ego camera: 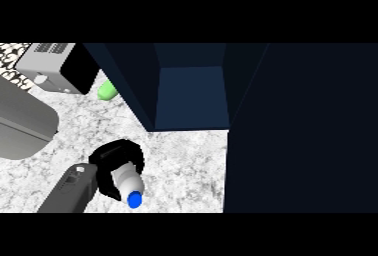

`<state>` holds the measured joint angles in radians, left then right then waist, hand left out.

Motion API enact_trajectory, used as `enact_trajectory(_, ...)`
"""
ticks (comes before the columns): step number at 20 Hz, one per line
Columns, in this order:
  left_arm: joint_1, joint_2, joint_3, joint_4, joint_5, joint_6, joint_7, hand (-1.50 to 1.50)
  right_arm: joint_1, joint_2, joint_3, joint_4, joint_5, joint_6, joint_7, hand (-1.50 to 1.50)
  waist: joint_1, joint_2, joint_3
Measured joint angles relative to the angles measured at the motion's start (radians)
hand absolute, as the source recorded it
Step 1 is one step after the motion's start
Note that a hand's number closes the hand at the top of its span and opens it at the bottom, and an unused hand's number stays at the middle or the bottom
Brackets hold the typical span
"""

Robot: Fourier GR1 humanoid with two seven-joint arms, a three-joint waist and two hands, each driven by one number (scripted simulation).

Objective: Pick up the bottled water, place it into the cabinet and close the cabinet

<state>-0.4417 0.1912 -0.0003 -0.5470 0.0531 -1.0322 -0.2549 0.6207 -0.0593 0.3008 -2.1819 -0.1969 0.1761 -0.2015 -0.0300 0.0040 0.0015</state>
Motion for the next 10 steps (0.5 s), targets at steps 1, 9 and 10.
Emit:
enact_trajectory(1, 0.000, -0.002, -0.003, -0.003, 0.001, 0.002, -0.001, 1.50, -0.002, 0.003, 0.003, -0.001, 0.001, -0.004, 0.003, -1.50, 0.001, 0.000, 0.000)
enact_trajectory(9, 0.077, -0.018, 0.162, -0.047, 0.145, 0.215, -0.097, 1.50, 0.011, 0.001, -0.018, 0.002, 0.006, -0.016, -0.008, -1.50, 0.041, -0.006, 0.000)
enact_trajectory(10, 0.089, -0.021, 0.201, -0.050, 0.172, 0.264, -0.118, 1.50, 0.014, 0.001, -0.018, -0.004, 0.008, -0.019, -0.006, -1.50, 0.045, -0.007, 0.000)
